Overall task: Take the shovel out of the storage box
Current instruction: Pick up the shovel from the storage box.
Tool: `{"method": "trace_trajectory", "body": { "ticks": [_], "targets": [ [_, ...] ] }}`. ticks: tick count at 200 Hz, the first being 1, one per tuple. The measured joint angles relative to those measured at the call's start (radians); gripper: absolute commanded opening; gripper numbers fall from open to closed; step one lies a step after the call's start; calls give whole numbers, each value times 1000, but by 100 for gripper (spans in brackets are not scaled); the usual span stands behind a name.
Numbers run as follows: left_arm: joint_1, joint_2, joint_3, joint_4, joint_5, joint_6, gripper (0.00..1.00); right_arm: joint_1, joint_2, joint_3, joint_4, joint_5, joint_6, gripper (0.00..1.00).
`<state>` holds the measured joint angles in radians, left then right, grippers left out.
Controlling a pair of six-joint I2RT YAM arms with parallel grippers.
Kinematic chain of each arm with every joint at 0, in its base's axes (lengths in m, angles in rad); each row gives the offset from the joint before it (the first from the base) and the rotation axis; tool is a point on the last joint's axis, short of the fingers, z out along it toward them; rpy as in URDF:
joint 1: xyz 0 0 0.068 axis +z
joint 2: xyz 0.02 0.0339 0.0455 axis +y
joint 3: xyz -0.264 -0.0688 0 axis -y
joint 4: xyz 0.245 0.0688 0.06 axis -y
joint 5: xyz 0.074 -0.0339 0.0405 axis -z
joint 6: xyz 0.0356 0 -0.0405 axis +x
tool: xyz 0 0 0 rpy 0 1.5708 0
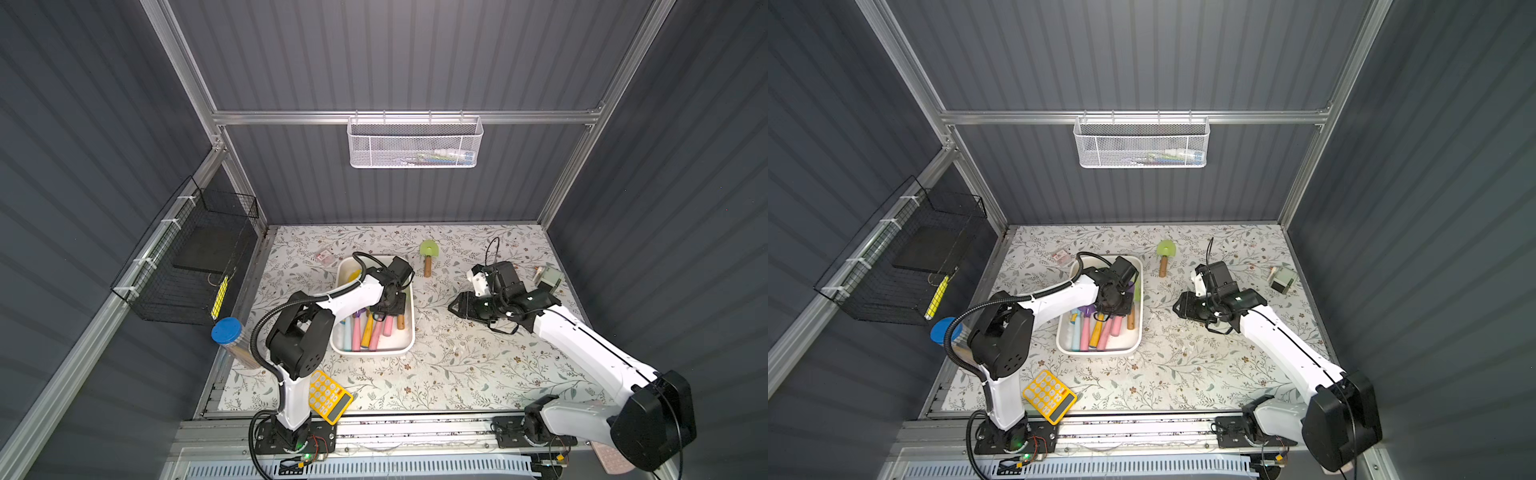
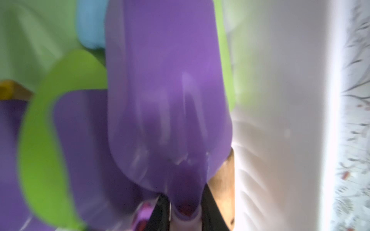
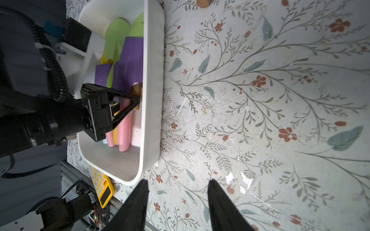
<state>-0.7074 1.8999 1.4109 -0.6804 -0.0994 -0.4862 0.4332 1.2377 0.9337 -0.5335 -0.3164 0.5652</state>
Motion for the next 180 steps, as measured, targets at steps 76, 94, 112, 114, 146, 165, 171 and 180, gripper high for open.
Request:
{"method": "trace_trajectory", "body": {
  "ticks": [76, 94, 112, 114, 146, 165, 171, 180],
  "targets": [
    [0, -74, 74, -51, -21, -8, 0, 21, -15, -26, 55, -65, 36, 51],
    [0, -71, 73, -57, -21, -8, 0, 24, -15, -26, 56, -68, 37, 51],
    [0, -65, 61, -51, -18, -8, 0, 24, -15, -26, 57, -71, 37, 51],
    [0, -64, 59, -51, -16, -8, 0, 24, -15, -26, 56, -72, 37, 51],
    [0, -43, -3, -16, 3, -23, 0, 24, -15, -26, 57, -73, 37, 51],
    [0, -29, -39, -11, 19, -27, 0, 25, -15, -26, 58, -72, 37, 51],
    [0, -26, -48, -6, 24, -31, 0, 25, -15, -27, 59, -72, 37, 51],
    [0, -25, -57, -3, 29, -32, 0, 25, -15, -30, 61, -72, 37, 51]
  ]
}}
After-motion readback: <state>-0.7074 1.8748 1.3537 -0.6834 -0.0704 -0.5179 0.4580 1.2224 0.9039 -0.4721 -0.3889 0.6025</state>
